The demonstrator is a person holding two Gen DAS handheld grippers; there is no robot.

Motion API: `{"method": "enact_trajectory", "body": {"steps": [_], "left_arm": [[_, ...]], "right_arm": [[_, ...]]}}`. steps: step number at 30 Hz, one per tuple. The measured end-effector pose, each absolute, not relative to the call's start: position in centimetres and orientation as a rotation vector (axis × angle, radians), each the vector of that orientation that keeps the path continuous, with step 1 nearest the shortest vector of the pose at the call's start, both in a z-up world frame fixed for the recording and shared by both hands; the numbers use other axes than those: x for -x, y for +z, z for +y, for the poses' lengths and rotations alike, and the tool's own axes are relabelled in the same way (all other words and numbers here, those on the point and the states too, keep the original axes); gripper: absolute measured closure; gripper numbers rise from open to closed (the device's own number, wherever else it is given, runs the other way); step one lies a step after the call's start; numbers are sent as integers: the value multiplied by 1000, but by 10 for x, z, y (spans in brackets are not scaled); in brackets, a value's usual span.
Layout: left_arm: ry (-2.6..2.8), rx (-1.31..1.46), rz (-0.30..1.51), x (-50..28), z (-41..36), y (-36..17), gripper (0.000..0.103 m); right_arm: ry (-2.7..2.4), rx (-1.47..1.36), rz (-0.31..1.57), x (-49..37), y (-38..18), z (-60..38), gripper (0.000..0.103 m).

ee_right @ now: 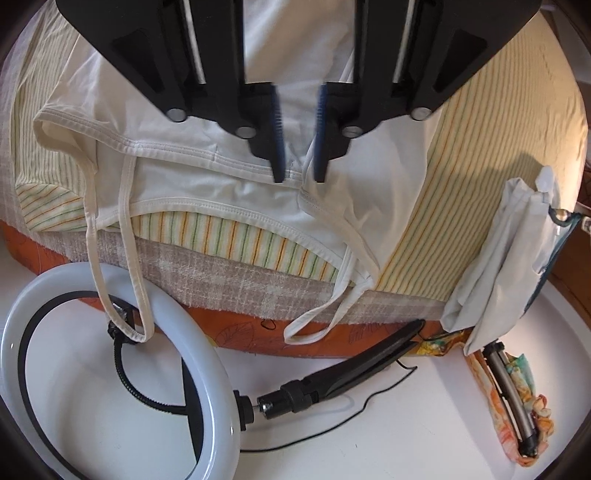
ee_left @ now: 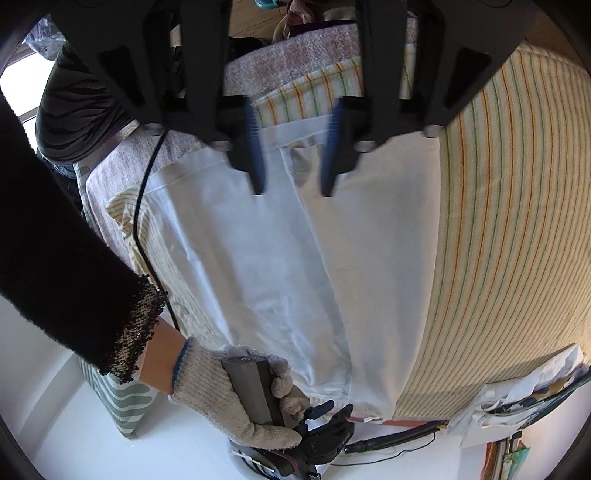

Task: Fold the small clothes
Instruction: 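Fold the held side edge lengthwise over toward the tank top's middle with both tools, then open both tools and release the folded side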

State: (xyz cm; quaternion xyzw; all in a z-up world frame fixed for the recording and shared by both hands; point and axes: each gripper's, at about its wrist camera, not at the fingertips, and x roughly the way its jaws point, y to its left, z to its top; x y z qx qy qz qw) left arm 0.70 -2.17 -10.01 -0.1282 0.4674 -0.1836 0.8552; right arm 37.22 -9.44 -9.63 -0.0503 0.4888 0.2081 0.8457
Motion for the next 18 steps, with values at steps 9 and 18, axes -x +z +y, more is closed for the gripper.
{"method": "enact_trajectory", "body": {"steps": [9, 18], "left_arm": [[-413, 155, 902, 13, -46, -88, 64], [-410, 155, 870, 19, -64, -84, 64]], "right_arm": [[462, 106, 907, -334, -54, -139, 70], [454, 57, 770, -300, -30, -224, 57]]}}
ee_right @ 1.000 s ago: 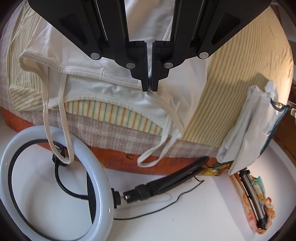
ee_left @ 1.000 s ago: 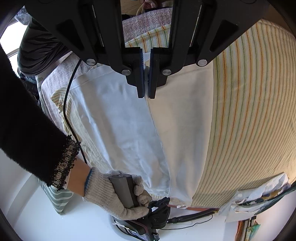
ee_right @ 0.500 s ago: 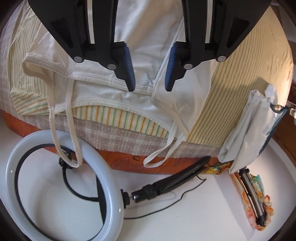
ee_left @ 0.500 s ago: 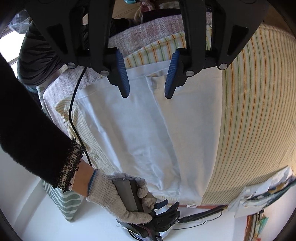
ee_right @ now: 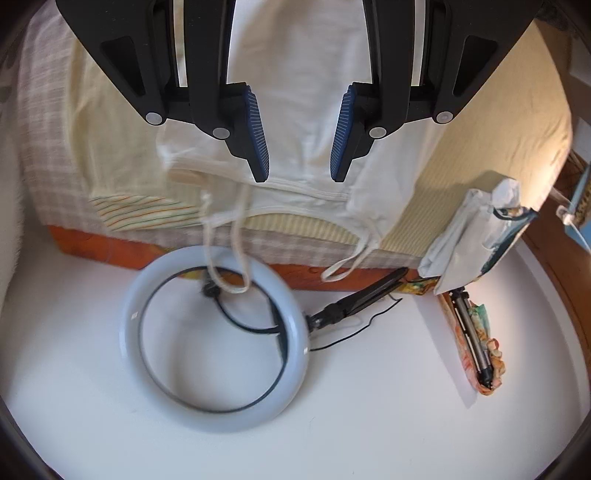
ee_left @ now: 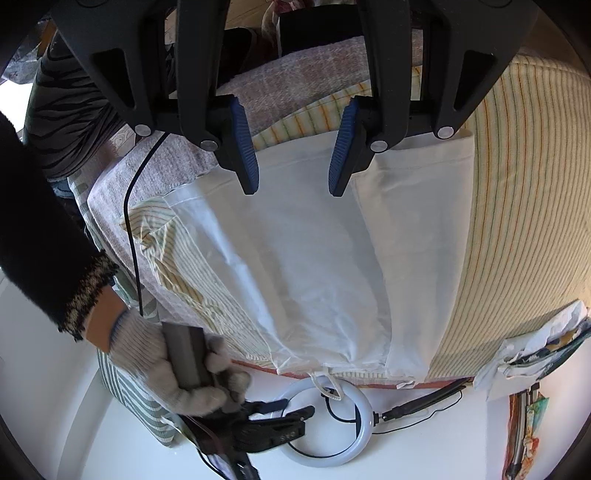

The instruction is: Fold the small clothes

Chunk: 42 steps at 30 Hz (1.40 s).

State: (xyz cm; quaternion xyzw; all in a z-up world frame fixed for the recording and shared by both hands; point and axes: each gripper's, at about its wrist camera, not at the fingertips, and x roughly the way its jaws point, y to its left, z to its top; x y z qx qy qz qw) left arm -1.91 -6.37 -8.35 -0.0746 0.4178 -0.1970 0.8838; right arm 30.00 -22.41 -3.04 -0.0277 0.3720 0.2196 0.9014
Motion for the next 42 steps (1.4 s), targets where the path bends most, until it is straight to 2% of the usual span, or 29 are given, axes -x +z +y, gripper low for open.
{"method": "enact_trajectory", "body": {"steps": [1, 2, 7, 9, 10, 11, 13, 18, 20, 33, 35, 36, 37, 39, 42], "left_arm": [[-413, 154, 862, 20, -68, -82, 64], [-418, 156, 857, 20, -71, -81, 64], [-484, 117, 840, 22, -107, -74, 64], [-521, 68, 831, 25, -128, -72, 64], [-540, 36, 824, 27, -139, -71, 64], [-551, 7, 815, 29, -148, -70, 64], [-575, -30, 812, 31, -165, -71, 64], [-622, -33, 879, 21, -196, -80, 64], [-610, -42, 897, 15, -205, -86, 64], [-522, -145, 948, 1, -230, -114, 64], [-513, -148, 940, 1, -229, -115, 71], [-493, -153, 932, 1, -228, -115, 83], [-488, -147, 930, 0, -226, -116, 90], [-495, -99, 940, -4, -219, -116, 97], [-511, -31, 961, -8, -211, -115, 99]], "right_arm": [[454, 67, 763, -298, -30, -231, 36], [440, 79, 763, -297, -30, -240, 21], [408, -17, 778, -297, -36, -294, 20], [404, -49, 804, -301, -41, -314, 22], [401, -49, 808, -301, -42, -321, 31], [392, -46, 812, -302, -44, -328, 45], [374, -56, 833, -304, -49, -344, 58], [367, -151, 870, -310, -62, -375, 60], [374, -172, 886, -313, -66, -379, 65], [440, -217, 957, -337, -91, -361, 65], [454, -237, 974, -343, -98, -357, 65], [457, -249, 985, -347, -102, -356, 65], [462, -261, 992, -349, -105, -355, 65], [473, -296, 1011, -355, -112, -353, 65], [478, -331, 1027, -364, -119, -347, 65]]}}
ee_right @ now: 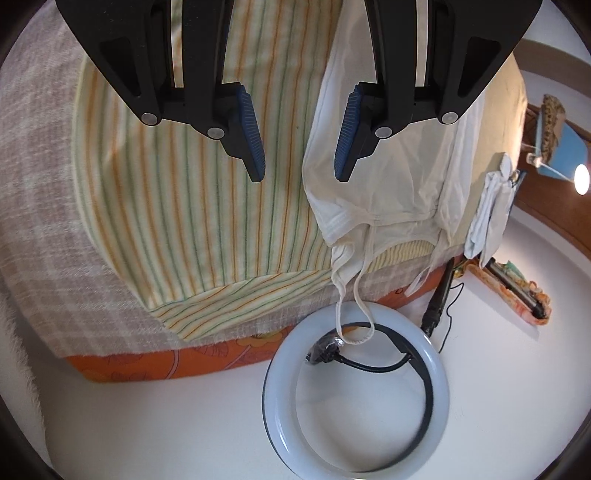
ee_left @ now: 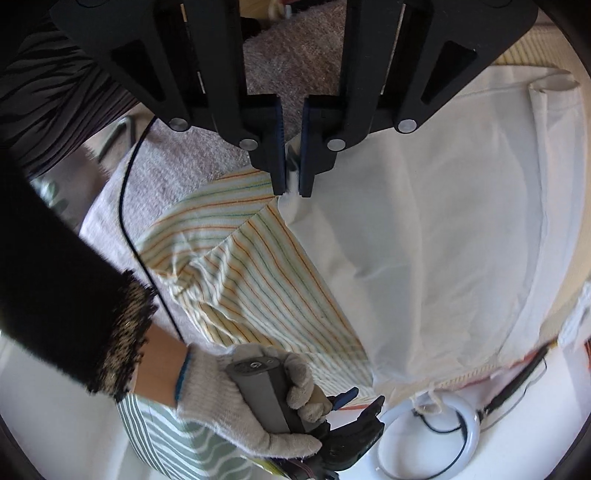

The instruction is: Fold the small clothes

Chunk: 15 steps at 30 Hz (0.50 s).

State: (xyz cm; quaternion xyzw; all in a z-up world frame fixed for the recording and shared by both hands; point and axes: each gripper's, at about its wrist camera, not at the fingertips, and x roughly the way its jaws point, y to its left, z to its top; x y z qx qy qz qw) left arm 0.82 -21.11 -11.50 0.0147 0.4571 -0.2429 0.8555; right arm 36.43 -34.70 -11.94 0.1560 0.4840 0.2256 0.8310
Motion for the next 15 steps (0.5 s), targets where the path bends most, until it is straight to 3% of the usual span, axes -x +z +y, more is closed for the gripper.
{"method": "enact_trajectory", "body": {"steps": [5, 6, 9, 15], "left_arm": [[-541, 111, 983, -12, -197, -108, 100], [-550, 140, 985, -13, -194, -106, 100], [-565, 194, 984, -14, -188, -100, 100], [-585, 220, 972, -14, -184, -96, 100]], "right_arm": [[464, -285, 1031, -370, -127, -330, 66], [455, -276, 1025, -371, -127, -328, 69], [463, -304, 1027, -375, -128, -332, 95], [468, -347, 1015, -378, -123, -332, 101]]}}
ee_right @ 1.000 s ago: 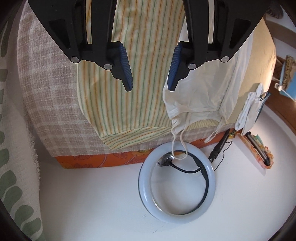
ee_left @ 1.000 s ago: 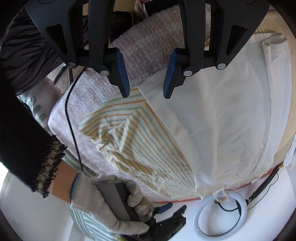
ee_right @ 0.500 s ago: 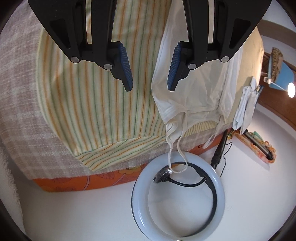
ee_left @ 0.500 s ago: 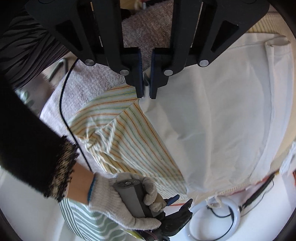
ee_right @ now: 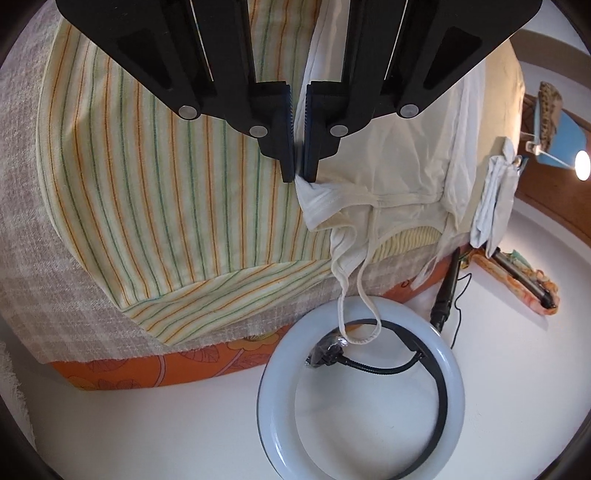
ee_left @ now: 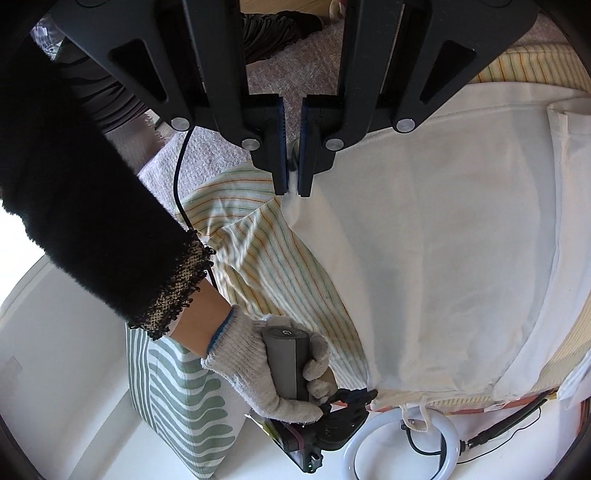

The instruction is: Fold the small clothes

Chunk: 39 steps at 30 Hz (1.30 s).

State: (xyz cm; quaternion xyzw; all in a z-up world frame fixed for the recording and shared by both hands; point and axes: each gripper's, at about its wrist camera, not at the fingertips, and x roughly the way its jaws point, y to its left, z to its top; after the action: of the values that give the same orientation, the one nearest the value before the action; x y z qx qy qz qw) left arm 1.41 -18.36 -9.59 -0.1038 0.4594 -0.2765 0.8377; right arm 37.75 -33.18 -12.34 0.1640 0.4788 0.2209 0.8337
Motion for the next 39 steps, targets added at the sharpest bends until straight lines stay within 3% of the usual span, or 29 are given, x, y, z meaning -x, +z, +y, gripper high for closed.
{"method": "enact_trajectory", "body": {"steps": [19, 39], "left_arm": [[-565, 363, 915, -4, -122, -86, 100], [-424, 449, 974, -5, -71, -115, 100]], "right_arm": [[456, -304, 953, -366, -71, -276, 101], [473, -120, 1022, -368, -104, -176, 101]]}}
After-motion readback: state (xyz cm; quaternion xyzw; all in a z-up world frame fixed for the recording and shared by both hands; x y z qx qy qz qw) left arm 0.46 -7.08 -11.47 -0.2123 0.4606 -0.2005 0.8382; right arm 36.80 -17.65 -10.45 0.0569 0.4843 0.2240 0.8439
